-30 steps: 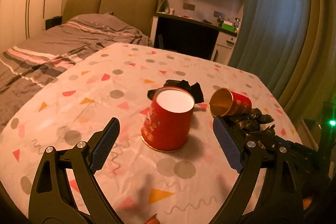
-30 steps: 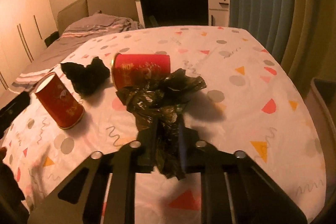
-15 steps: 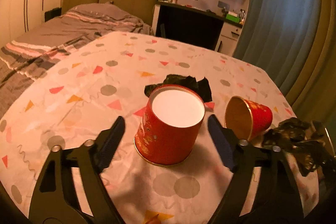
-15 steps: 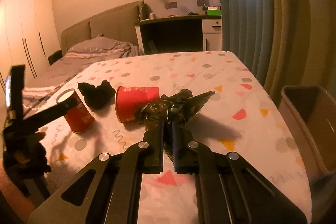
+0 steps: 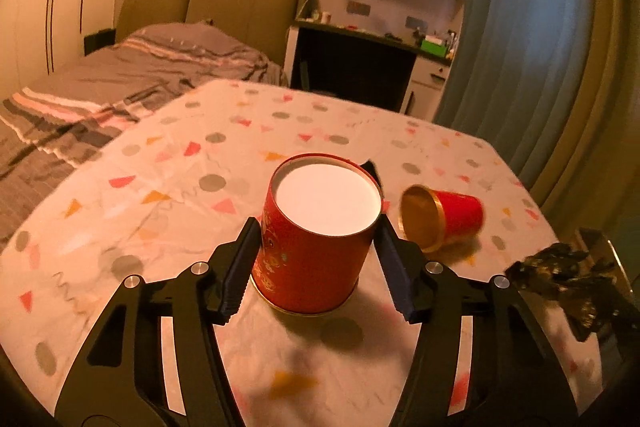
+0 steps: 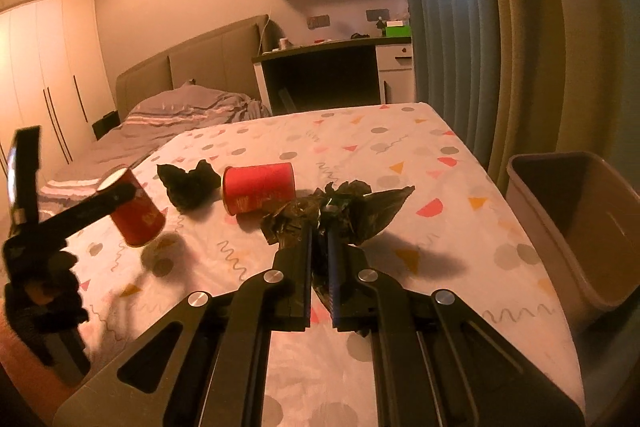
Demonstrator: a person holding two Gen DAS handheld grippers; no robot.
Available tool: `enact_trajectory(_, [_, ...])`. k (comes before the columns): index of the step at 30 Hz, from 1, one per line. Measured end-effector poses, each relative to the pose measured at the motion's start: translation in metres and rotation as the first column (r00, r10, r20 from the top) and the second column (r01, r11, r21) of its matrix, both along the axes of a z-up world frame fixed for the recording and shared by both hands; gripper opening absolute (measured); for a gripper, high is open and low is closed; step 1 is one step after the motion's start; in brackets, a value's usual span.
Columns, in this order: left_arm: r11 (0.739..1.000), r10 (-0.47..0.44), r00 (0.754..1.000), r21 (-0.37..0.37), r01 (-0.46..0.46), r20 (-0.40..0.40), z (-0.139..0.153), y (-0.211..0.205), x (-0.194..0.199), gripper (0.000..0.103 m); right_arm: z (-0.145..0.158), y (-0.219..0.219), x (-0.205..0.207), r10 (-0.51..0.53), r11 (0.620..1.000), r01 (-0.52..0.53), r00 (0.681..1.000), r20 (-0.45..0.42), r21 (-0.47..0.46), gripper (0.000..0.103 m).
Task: Collect trash
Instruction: 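Grasp the black plastic bag with the right tool while the left tool closes on the red paper cup, then carry the red cup and black bag over the grey bin with both tools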
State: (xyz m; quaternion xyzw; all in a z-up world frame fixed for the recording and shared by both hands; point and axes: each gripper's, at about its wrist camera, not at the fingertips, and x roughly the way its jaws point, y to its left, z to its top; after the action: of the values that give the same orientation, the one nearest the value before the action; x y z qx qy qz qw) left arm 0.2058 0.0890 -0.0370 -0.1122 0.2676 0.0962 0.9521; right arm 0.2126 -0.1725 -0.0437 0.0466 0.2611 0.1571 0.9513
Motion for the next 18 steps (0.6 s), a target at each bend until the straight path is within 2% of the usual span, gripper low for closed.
enact_trajectory(3, [1.0, 0.007, 1.0, 0.013, -0.007, 0.01, 0.008, -0.012, -0.017, 0.057, 0.003, -0.006, -0.008, -0.01, 1.0, 0.01, 1.0, 0.014, 0.008, 0.008])
enact_trajectory(6, [1.0, 0.013, 1.0, -0.008, -0.013, 0.024, 0.012, -0.024, -0.036, 0.057, 0.005, -0.011, -0.015, -0.018, 1.0, 0.018, 1.0, 0.021, 0.019, 0.008])
enact_trajectory(9, [1.0, 0.008, 1.0, 0.012, -0.009, 0.022, 0.012, -0.038, -0.047, 0.057, 0.006, -0.018, -0.025, -0.023, 0.999, 0.023, 0.999, 0.026, 0.026, 0.008])
enact_trajectory(18, [0.999, -0.047, 0.998, 0.023, 0.047, 0.034, 0.016, -0.074, -0.062, 0.057, 0.016, -0.041, -0.054, -0.038, 0.998, 0.036, 0.997, 0.065, 0.045, 0.008])
